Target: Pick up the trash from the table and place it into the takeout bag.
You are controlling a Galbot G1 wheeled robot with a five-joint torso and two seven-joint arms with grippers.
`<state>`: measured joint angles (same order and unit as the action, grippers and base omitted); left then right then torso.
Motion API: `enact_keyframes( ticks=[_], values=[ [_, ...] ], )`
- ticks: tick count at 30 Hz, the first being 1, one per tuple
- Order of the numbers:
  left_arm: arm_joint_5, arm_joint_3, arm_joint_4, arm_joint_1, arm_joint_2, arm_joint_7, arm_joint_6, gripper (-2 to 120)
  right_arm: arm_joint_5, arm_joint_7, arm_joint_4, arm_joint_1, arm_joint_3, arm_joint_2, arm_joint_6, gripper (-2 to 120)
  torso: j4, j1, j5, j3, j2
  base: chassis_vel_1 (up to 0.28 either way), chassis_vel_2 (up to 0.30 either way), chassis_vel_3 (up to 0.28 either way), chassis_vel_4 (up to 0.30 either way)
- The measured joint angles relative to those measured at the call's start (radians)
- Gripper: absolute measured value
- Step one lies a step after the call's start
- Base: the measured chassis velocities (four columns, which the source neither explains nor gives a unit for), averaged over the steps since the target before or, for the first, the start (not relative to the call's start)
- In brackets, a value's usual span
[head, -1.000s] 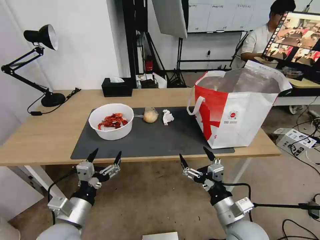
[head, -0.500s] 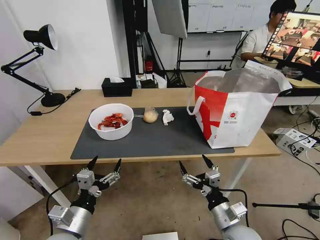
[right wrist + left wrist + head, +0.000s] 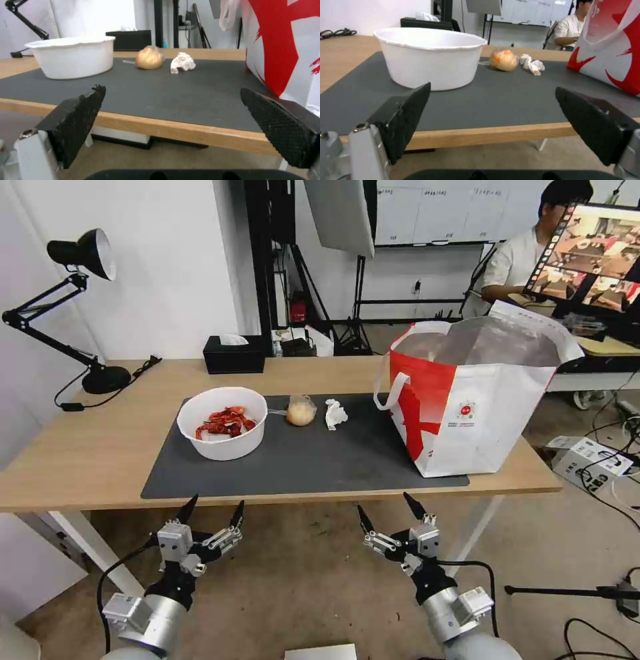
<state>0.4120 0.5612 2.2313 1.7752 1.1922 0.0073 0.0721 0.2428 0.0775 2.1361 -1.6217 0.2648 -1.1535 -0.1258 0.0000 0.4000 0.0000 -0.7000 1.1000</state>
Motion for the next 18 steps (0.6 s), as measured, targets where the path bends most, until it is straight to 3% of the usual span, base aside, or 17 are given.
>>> enact_keyframes(
  ticks=[18],
  values=[
    [0.003, -0.013, -0.024, -0.006, -0.005, 0.0, 0.001, 100, -0.006, 0.0, -0.022, 0.024, -0.01, 0.003, 0.002, 100, 0.0, 0.0, 0.0, 0.0, 0.0, 0.0, 0.0, 0.0, 0.0]
  ],
)
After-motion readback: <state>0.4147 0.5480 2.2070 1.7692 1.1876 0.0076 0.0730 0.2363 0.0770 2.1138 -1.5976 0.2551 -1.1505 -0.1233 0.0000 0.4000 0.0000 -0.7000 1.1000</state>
